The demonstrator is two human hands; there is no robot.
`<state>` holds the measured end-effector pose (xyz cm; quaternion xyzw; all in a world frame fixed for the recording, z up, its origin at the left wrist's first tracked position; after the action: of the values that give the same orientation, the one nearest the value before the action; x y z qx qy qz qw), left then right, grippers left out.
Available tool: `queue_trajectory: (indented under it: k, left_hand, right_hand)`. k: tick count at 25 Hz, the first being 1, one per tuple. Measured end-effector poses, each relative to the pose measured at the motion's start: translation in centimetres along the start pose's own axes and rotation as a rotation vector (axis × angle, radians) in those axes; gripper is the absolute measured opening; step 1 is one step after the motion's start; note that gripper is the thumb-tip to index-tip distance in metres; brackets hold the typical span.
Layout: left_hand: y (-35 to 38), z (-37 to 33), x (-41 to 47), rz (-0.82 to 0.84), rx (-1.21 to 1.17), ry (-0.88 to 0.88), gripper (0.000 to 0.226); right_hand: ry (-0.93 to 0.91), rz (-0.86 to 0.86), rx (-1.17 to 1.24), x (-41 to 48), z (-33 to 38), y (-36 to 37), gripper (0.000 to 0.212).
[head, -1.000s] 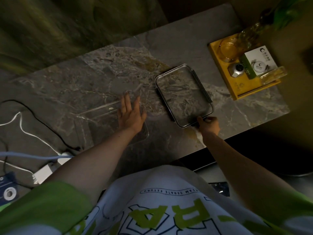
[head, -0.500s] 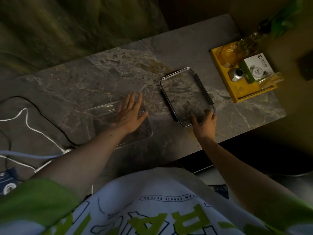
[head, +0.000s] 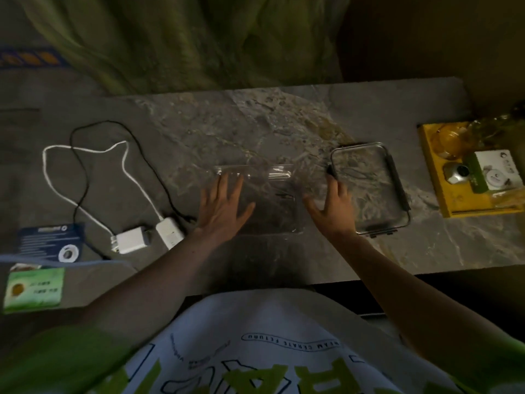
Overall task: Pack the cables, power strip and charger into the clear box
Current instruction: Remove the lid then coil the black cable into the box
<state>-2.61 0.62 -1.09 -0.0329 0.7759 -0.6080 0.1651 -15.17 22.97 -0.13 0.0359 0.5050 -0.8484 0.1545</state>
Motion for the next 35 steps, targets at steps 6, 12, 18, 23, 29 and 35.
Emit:
queue_trajectory:
  k: [6, 12, 18, 23, 29, 35]
  left_hand:
    - [-0.8, 6.0, -4.6, -0.115, -0.072, -0.164, 0.069]
    - [-1.1, 11.2, -9.4, -0.225, -0.157, -0.345, 0.063]
    - [-0.1, 17.0, -14.0, -0.247, -0.312, -0.532, 0.055]
    - [0.7, 21.5, -17.3, -0.257, -0.480, -0.720, 0.040]
    - [1.8, 27.3, -17.7, -0.248, -0.668, -0.981, 0.040]
    - [3.2, 29.3, -16.4, -0.276, -0.822, -1.052, 0.054]
  right_hand:
    - [-0.220, 0.096, -0.037, -1.0, 7.6, 3.1, 0.076]
    - [-0.401, 0.224, -0.117, -2.1, 14.9, 6.8, 0.077]
    - [-0.544, 0.280, -0.187, -4.5, 21.8, 11.2, 0.072]
    - [-0.603, 0.405, -0.261, -6.6, 26.5, 15.7, 0.074]
    - [-0.635, 0.572, -0.400, -7.7, 29.4, 21.6, 0.067]
    - [-0.656, 0.693, -0.504, -7.8, 29.3, 24.6, 0.063]
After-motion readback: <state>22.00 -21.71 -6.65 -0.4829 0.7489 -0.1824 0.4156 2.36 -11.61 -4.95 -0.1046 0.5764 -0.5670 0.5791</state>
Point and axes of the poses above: each hand's wrist, its own x-axis towards the middle knuckle, its own y-axis out of the palm, z = x × y, the point moved 2 cm from there along x, towards the middle knuckle, and after that the axes turned 6 degrees about y, right-handed, at the moved point
